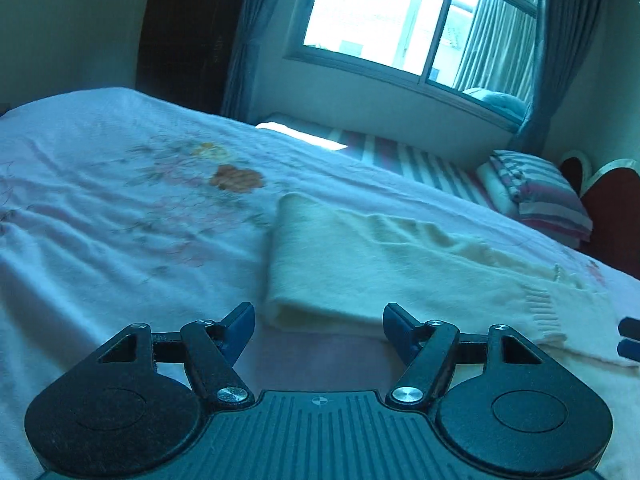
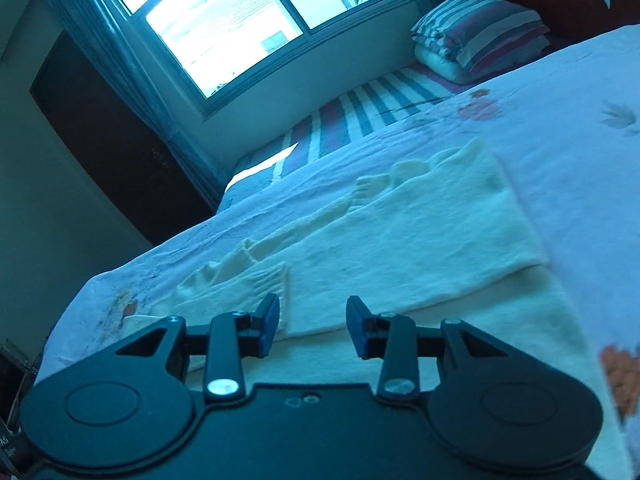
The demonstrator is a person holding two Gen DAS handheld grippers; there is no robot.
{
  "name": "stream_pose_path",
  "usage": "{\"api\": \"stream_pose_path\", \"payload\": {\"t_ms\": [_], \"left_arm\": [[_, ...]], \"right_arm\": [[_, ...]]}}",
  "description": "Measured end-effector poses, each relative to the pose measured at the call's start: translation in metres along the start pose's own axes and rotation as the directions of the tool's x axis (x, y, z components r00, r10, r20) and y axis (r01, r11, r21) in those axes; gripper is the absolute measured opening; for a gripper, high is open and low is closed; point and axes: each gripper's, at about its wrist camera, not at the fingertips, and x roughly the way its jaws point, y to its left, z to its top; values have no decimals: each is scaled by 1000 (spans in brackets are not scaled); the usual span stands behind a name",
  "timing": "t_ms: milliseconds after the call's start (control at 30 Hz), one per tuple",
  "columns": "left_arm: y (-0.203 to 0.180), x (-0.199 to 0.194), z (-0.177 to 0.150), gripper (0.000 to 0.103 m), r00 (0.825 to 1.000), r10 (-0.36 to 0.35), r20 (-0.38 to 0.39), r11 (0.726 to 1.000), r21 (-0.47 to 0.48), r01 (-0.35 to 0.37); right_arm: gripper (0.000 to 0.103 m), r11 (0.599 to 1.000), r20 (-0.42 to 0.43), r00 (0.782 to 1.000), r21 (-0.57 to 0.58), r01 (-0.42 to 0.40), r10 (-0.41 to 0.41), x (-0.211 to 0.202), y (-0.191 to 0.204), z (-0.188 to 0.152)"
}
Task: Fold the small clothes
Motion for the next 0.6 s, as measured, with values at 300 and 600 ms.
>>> {"api": "stream_pose_path", "payload": {"t_ms": [300, 600], "left_arm": [[21, 18, -3, 71, 1000, -21, -21, 1000, -9, 20], [9, 29, 4, 71, 999, -28, -29, 1000, 14, 28]], "right_arm": [[39, 994, -105, 993, 105, -38, 49, 57, 17, -11], [6, 995, -32, 998, 80, -57, 59, 57, 33, -7]]}}
